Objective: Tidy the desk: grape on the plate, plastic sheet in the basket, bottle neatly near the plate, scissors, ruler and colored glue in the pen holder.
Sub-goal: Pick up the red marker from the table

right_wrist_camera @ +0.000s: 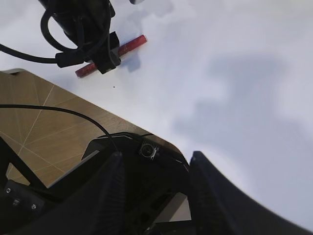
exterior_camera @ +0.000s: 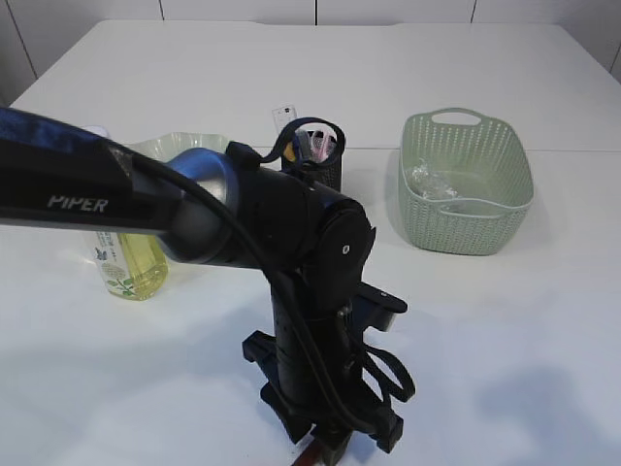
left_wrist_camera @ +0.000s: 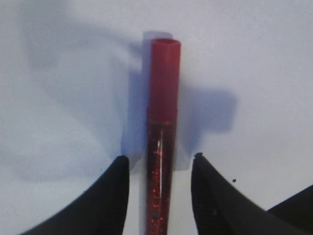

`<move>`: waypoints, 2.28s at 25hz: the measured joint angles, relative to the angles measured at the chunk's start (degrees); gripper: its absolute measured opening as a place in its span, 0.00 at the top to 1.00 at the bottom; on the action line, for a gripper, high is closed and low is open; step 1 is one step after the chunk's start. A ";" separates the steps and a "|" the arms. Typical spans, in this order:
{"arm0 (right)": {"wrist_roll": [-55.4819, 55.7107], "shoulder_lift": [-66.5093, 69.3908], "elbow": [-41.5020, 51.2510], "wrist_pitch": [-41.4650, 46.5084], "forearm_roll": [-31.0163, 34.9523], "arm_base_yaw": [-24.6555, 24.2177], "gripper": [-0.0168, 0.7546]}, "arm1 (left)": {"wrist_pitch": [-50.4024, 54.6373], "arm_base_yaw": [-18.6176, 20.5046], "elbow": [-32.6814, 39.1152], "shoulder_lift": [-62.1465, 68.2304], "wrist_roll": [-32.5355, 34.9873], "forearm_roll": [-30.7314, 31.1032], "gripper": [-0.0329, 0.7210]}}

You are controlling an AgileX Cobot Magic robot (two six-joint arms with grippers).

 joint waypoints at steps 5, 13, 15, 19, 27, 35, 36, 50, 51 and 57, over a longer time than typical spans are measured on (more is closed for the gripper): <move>0.00 0.00 0.00 0.00 0.00 0.00 0.53 | -0.66 0.00 0.00 0.00 0.00 0.00 0.55; 0.00 0.00 0.00 0.24 -0.12 0.00 0.53 | -0.81 0.00 0.00 0.00 0.00 0.00 0.55; 0.00 0.00 0.00 0.24 -0.12 0.00 0.53 | -0.90 0.00 0.00 0.00 0.00 0.00 0.55; 0.00 0.00 0.00 0.24 -0.12 0.00 0.53 | -0.55 0.00 0.00 0.09 0.00 -0.70 0.55; 0.00 0.00 0.00 0.24 -0.12 0.00 0.53 | -0.04 0.00 0.00 0.84 0.00 -1.40 0.55; 0.00 0.00 0.00 0.24 -0.12 0.00 0.53 | -0.04 0.00 0.00 0.84 0.00 -0.75 0.68; 0.00 0.00 0.00 0.24 -0.23 0.00 0.53 | -0.04 0.00 0.00 0.84 0.00 -0.47 0.71; 0.00 0.00 0.00 0.24 -0.32 0.00 0.53 | -0.25 0.00 -0.09 0.84 0.00 0.02 0.84; 0.00 0.00 0.00 0.24 -0.32 0.00 0.53 | -0.25 0.00 -0.09 0.84 0.00 0.02 0.84; 0.00 0.00 0.00 0.24 -0.32 0.00 0.53 | -0.36 0.09 -0.09 0.84 0.00 -0.34 0.84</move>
